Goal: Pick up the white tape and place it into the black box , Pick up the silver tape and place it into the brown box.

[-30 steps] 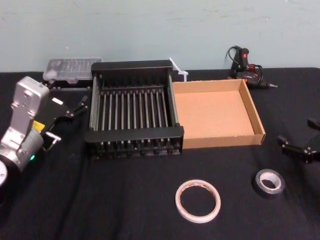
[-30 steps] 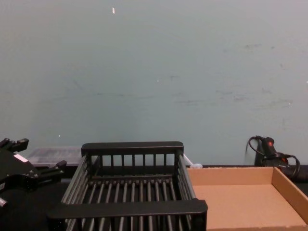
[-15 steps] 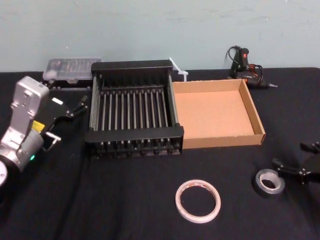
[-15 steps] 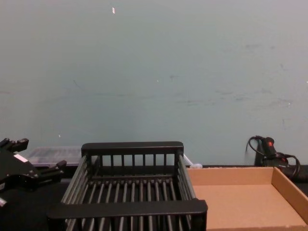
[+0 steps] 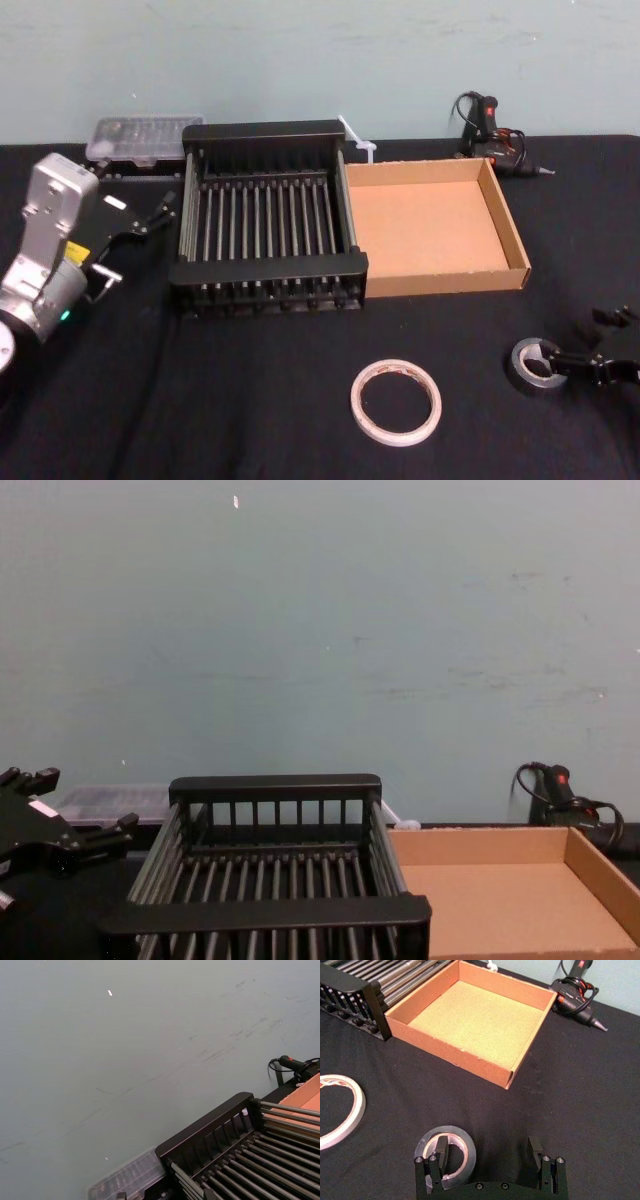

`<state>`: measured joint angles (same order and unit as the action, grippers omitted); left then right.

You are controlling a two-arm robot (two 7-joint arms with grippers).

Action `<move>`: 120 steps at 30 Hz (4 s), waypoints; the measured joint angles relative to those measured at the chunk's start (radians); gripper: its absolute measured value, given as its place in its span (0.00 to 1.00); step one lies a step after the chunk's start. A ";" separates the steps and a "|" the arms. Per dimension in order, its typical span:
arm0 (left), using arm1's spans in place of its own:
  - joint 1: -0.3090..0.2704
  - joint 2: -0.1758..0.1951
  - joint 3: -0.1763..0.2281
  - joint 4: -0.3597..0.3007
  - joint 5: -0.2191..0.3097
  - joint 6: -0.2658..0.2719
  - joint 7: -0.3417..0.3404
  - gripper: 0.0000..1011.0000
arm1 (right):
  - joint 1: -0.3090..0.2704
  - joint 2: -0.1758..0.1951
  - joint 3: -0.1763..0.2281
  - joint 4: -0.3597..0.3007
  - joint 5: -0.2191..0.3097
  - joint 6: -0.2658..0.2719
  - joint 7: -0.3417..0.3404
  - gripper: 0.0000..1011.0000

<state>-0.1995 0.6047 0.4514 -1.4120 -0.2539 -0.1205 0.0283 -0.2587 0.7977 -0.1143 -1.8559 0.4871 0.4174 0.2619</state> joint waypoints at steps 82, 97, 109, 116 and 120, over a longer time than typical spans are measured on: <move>0.000 0.000 0.000 0.000 0.000 0.000 0.000 0.99 | 0.045 -0.058 -0.014 0.059 -0.052 0.050 0.050 0.13; 0.000 0.000 0.000 0.000 0.000 0.000 0.000 0.99 | 0.037 -0.064 0.006 0.041 -0.050 0.025 0.061 0.13; 0.000 0.000 0.000 0.000 0.000 0.000 0.000 0.99 | 0.100 -0.107 0.015 0.031 -0.026 0.011 0.047 0.13; 0.000 0.000 0.000 0.000 0.000 0.000 0.000 0.99 | 0.176 -0.137 -0.016 0.063 -0.041 0.002 0.036 0.13; 0.000 0.000 0.000 0.000 0.000 0.000 0.000 0.99 | 0.228 -0.156 -0.040 0.093 -0.057 -0.004 0.035 0.13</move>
<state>-0.1995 0.6047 0.4514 -1.4119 -0.2539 -0.1205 0.0283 -0.0308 0.6421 -0.1541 -1.7625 0.4302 0.4138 0.2966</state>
